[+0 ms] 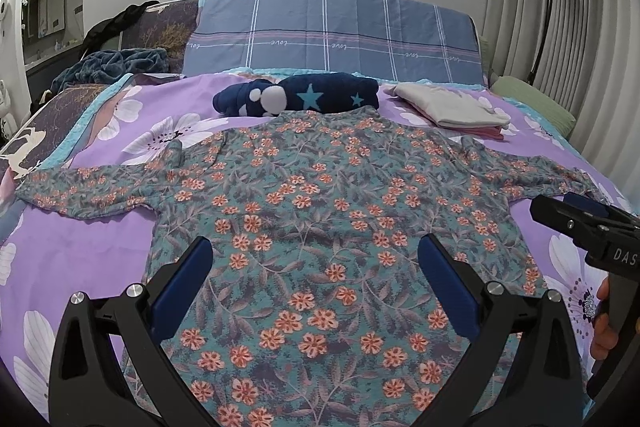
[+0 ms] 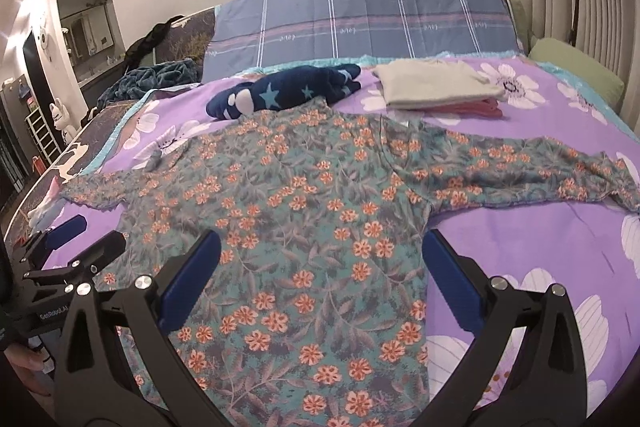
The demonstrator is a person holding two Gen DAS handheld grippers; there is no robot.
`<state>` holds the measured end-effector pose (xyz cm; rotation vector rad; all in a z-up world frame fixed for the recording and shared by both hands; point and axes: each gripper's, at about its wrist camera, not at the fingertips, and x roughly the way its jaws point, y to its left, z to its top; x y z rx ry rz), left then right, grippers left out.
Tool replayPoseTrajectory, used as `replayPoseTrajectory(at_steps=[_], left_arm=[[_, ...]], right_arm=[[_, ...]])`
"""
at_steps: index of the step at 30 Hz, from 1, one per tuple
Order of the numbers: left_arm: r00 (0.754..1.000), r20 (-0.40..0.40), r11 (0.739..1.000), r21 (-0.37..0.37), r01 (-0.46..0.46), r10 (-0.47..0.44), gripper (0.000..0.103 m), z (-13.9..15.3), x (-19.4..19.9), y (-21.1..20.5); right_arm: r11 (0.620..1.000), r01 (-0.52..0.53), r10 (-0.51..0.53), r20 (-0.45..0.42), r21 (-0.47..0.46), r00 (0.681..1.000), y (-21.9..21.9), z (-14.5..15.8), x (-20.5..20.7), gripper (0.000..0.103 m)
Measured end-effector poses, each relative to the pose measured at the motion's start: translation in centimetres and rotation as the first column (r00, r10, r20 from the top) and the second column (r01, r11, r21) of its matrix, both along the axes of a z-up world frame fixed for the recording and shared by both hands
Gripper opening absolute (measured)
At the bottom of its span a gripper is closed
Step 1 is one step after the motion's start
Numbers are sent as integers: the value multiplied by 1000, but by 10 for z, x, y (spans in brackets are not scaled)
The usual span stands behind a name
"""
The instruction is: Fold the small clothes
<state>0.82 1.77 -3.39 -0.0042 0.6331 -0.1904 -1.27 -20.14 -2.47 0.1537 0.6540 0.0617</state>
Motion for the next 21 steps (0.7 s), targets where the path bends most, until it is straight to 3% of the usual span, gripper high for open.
replayPoseTrajectory(at_steps=[8, 12, 21], left_arm=[[1000, -6, 1000, -10, 2, -2, 102, -5, 4, 5], [1000, -4, 1000, -12, -4, 4, 102, -6, 5, 7], [1000, -20, 1000, -15, -17, 17, 102, -10, 10, 11]], right_arm=[[999, 26, -26, -4, -26, 1000, 8, -1, 2, 101], [1000, -2, 3, -29, 11, 1000, 9, -3, 6, 101], [999, -32, 31, -49, -26, 998, 16, -8, 12, 101]])
